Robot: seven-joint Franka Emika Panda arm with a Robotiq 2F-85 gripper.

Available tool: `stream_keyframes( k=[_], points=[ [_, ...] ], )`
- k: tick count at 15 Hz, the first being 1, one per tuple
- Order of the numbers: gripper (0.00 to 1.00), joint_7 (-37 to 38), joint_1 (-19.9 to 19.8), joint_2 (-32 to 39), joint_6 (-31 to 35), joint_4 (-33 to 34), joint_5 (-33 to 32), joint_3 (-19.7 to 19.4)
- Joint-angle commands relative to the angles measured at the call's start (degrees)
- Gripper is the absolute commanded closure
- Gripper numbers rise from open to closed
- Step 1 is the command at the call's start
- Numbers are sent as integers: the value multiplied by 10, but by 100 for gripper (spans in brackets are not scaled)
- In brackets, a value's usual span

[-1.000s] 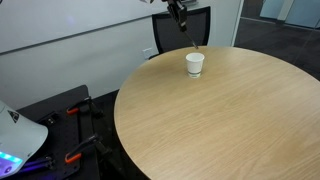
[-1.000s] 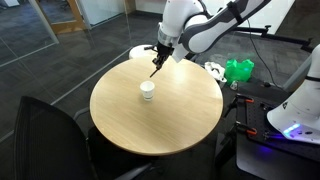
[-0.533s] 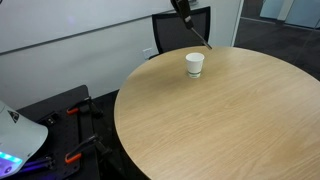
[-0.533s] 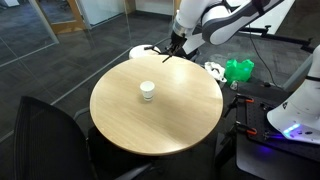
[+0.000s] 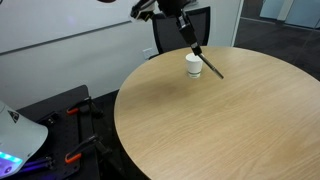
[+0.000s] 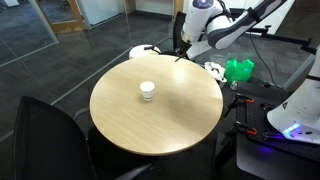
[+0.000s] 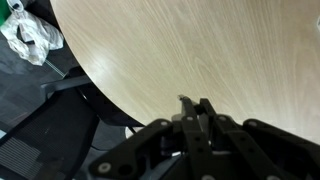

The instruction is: Put the pen from the cup on the table

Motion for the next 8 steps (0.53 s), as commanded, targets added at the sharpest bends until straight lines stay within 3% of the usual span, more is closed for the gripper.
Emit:
stream_keyframes(
  k=[1,8],
  points=[
    [97,40,-12,41,15,5,-10,0],
    [97,103,1,132,38,32,-13,-25]
  ],
)
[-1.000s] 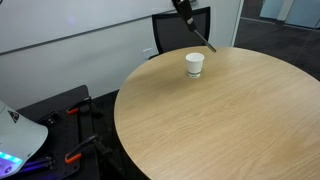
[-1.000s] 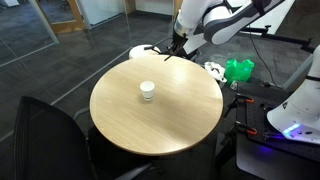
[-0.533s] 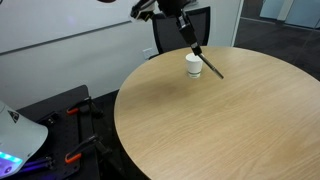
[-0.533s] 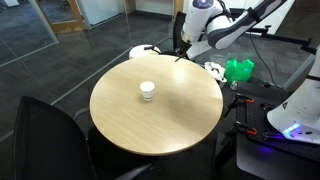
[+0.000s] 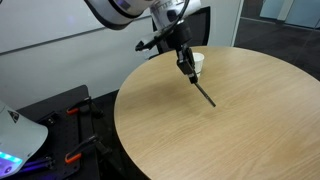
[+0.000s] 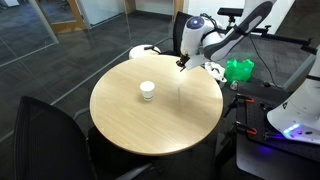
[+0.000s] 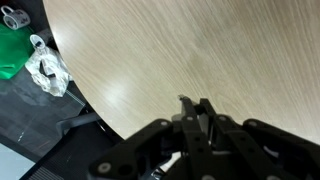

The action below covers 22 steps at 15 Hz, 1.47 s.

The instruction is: Put the pen from the cup on the table

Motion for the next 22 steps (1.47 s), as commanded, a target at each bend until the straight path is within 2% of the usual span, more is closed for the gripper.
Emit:
stream_keyframes(
  k=[1,7,8,9,10,17,20,22],
  points=[
    [97,41,13,48,27,27,-11,-18],
    [97,64,39,103,38,64,-4,-38],
    [64,68,43,108,37,69,-2,-39],
    [63,69,46,112,37,74,-1,-41],
    [56,72,50,114,37,77,-2,-44],
    [4,120,86,73,63,61,-40,-87],
    [0,140,92,37,61,47,-73,-91],
    [0,126,91,9,60,32,-63,-83]
  ],
)
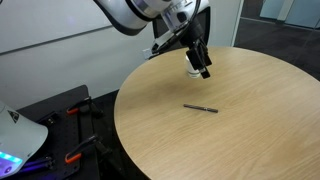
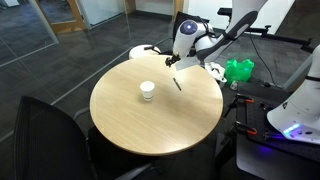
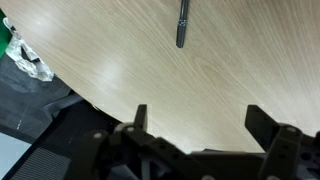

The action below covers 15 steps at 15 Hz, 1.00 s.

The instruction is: Put the pen from the cup on the table

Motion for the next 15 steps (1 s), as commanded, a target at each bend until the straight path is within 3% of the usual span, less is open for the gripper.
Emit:
stream_keyframes(
  k=[1,4,5,11,12,15],
  points=[
    [0,-8,-9,-75,-3,-49,0,22],
    [0,-26,4,-118,-27,-78,26,25],
    [0,-28,-14,-136,-42,-86,26,48],
    [0,-34,-41,-230,-113,-131,34,105],
    [0,-8,-50,-184,-94,-100,17,108],
    [0,-9,-59,-192,-96,-104,18,120]
  ],
)
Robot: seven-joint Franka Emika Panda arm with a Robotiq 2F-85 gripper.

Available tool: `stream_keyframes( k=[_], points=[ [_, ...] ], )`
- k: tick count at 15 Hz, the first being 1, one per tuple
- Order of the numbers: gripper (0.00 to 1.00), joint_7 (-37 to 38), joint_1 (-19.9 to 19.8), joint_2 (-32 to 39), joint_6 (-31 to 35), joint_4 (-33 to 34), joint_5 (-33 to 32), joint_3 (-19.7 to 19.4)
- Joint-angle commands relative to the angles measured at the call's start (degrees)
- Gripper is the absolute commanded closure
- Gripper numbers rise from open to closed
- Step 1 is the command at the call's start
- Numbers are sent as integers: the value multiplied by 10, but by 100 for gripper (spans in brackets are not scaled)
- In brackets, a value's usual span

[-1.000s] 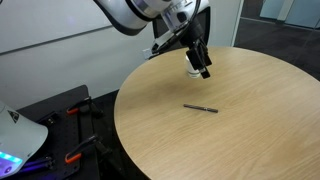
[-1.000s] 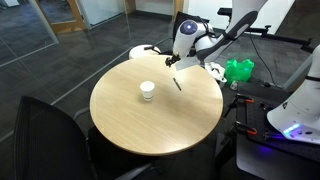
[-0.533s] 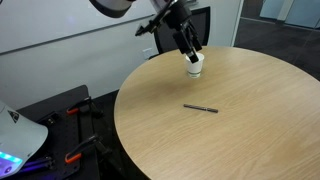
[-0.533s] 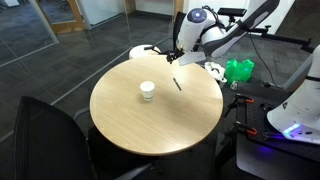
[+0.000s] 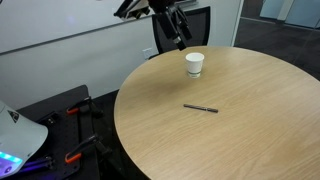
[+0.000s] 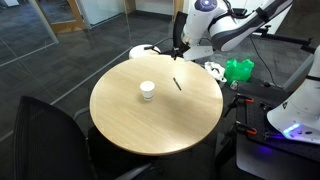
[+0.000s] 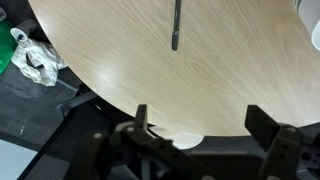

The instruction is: Put the pen from the cup on the table

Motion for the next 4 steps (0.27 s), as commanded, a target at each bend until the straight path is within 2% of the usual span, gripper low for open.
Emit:
stream_keyframes(
  k=[1,4],
  points=[
    [0,0,-22,3,-2,1,-1,21],
    [0,0,-23,7,-2,2,-1,20]
  ],
)
